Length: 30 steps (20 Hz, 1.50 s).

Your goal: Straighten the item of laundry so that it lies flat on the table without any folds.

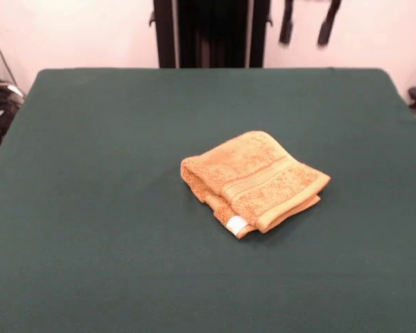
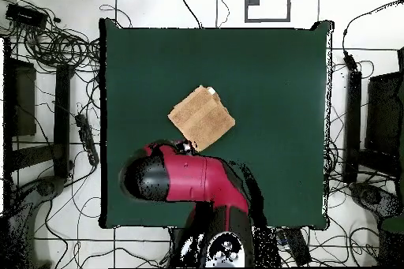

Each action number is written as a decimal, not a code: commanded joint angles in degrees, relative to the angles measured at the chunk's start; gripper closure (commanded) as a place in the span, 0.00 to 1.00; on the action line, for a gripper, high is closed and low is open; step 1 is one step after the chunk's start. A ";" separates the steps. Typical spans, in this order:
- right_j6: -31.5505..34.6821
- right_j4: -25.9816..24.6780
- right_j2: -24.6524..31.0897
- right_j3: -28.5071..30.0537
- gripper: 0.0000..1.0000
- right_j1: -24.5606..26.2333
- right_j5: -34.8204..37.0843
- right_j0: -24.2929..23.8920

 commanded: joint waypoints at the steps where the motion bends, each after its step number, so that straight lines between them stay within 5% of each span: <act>1: 14.68 4.72 4.14 -10.49 0.00 18.45 -4.77 0.74; 10: 15.22 8.92 2.55 -21.68 0.00 27.06 -3.07 2.99; 19: 15.70 10.58 1.59 -22.01 0.00 28.35 -4.15 3.83; 30: 16.67 13.82 1.17 -27.28 0.00 36.66 -8.02 4.17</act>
